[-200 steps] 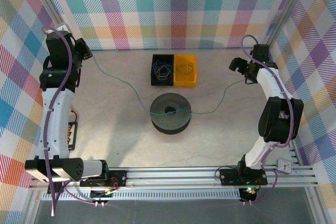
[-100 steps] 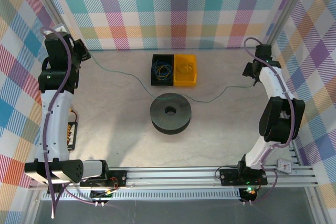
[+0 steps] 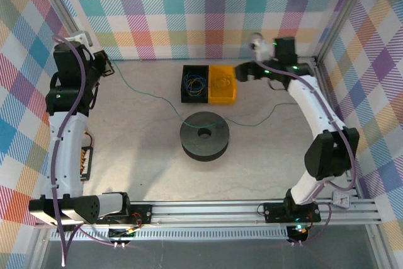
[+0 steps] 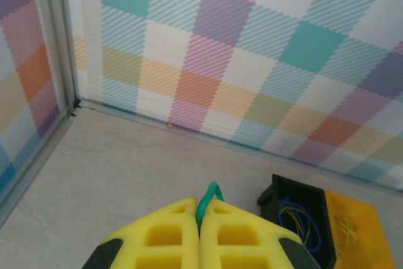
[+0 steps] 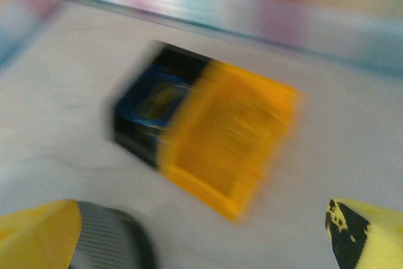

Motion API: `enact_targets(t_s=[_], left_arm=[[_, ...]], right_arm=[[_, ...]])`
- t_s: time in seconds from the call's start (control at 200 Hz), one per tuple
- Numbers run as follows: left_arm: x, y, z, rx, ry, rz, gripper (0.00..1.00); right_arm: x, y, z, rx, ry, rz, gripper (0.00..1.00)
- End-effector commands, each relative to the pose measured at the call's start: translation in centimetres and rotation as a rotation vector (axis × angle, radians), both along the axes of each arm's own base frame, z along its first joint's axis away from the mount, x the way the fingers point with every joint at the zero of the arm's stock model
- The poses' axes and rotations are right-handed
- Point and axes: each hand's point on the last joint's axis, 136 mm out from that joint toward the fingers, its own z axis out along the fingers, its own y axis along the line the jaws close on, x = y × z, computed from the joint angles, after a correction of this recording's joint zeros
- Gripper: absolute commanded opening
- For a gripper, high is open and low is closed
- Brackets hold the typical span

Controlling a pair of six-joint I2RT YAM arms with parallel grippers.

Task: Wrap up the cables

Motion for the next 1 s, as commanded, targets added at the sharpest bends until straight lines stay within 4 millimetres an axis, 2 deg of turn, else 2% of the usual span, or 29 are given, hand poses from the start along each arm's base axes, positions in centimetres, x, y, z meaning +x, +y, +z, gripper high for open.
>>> enact_targets(t_s=[0.0, 0.15, 0.215, 0.385, 0.575, 0.765, 0.885, 0.995], left_arm=[[-0.2, -1.3, 0.3, -0.008, -0.026, -0.072, 0.00], [0.0, -1.4, -0.2, -0.021, -0.015, -0.071, 0.00], [0.0, -1.4, -0.3, -0.026, -0.014, -0.072, 0.00], [0.1, -1.4, -0.3, -0.034, -0.021, -0.068, 0.00], [0.3, -1.5, -0.6, -0.039, -0.015, -0.071, 0.00], [0.5, -1.6, -0.9, -0.049, -0.017, -0.072, 0.00], [0.5, -1.7, -0.6, -0.056, -0.023, -0.078, 0.00], [0.3, -1.8, -0.4, -0.057, -0.028, -0.082, 0.00]], right_arm=[[-4.1, 9.1, 2.4, 0.108, -0.055, 0.406, 1.00], [-6.8, 17.3, 4.3, 0.229, -0.043, 0.679, 0.96], [-7.7, 20.5, 4.0, 0.229, -0.042, 0.757, 0.95], [-10.4, 26.3, 3.9, 0.297, 0.007, 0.915, 0.90], [-12.5, 29.9, 4.1, 0.359, -0.007, 0.987, 0.90], [-13.9, 33.0, 2.2, 0.336, 0.010, 0.972, 0.84], [-12.8, 34.2, 0.6, 0.281, -0.012, 0.889, 0.73], [-11.0, 34.6, -0.4, 0.234, -0.043, 0.800, 0.57]])
